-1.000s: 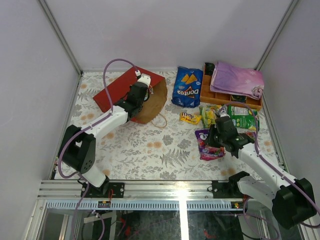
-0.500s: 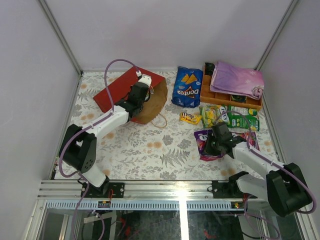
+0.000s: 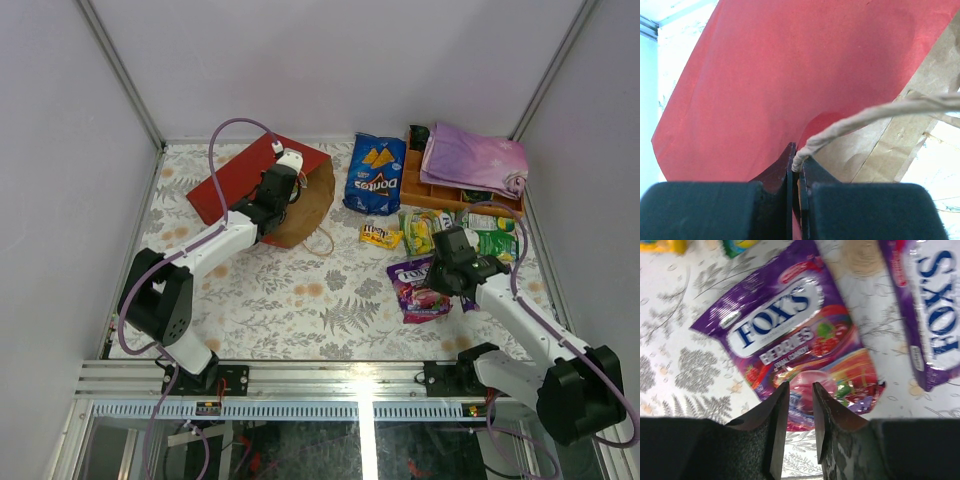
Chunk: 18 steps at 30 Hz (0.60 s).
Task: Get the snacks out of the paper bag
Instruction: Adjust the snack at the center of the board.
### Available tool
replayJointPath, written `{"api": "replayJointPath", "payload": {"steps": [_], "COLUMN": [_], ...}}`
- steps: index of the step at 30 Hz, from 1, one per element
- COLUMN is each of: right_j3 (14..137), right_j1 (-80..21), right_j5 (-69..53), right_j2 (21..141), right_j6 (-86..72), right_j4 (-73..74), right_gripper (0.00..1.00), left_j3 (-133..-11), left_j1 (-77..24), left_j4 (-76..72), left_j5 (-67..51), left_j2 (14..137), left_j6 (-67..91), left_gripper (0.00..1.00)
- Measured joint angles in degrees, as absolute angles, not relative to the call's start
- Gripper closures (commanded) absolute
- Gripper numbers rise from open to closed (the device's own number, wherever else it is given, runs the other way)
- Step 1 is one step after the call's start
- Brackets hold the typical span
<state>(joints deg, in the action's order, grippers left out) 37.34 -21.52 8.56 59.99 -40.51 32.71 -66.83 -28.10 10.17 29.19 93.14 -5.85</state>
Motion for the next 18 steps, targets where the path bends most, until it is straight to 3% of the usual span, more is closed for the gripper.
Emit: {"api": "replayJointPath", "payload": {"steps": [15, 18], "right_j3": [31.4, 28.5], "right_j1": [-8.4, -6.2], "right_j5": [7.4, 4.9], "right_j2": [60.5, 63.3], "right_j6": [-40.7, -41.4], "right_j4": [30.5, 27.9], "right_gripper": [0.87, 0.85], "left_j3": [-66.8, -66.8], "left_j1": [-28.1, -28.1], "left_j4": [10.2, 10.2], "left_j5": [29.2, 29.2], "left_j2": [93.1, 93.1], "left_j6": [-5.8, -5.8], "left_gripper": [1.00, 1.00]}}
